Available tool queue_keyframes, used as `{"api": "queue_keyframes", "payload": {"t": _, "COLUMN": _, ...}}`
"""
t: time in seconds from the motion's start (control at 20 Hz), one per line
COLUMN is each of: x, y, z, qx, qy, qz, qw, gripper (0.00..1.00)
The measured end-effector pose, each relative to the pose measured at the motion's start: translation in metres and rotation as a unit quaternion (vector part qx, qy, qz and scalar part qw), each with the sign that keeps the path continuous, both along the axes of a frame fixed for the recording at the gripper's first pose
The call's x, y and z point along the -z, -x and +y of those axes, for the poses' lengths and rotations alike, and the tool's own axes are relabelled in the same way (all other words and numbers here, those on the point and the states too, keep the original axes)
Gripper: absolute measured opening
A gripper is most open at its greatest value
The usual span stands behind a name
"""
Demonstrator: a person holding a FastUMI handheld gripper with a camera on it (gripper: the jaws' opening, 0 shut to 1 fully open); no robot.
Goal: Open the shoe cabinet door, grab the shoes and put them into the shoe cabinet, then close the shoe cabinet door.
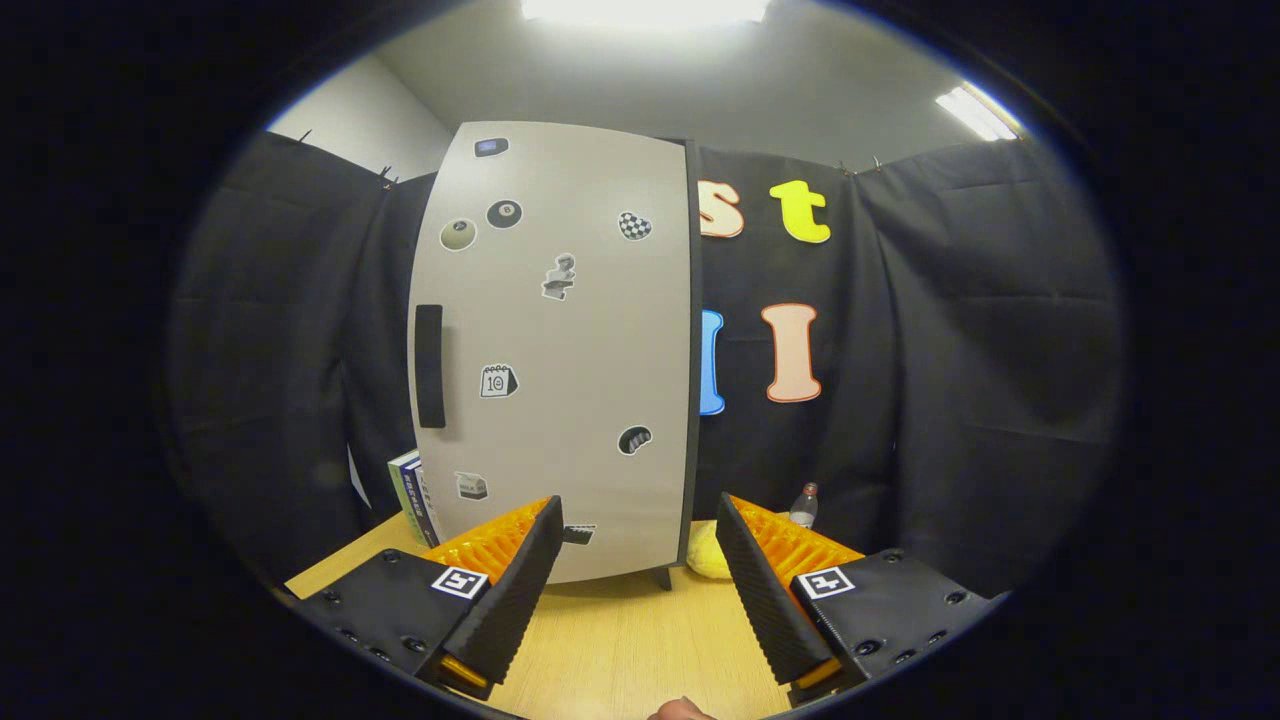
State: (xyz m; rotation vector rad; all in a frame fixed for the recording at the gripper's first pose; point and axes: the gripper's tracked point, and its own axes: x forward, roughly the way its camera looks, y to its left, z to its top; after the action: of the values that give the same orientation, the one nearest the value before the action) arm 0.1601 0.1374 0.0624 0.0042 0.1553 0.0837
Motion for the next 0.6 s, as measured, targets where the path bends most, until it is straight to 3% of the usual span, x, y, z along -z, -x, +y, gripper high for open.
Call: {"api": "queue_keyframes", "payload": {"t": 0.6, "x": -0.003, "y": 0.014, "z": -0.018, "qx": 0.010, "qy": -0.001, "qz": -0.006, "qw": 1.000, "gripper": 0.96}}
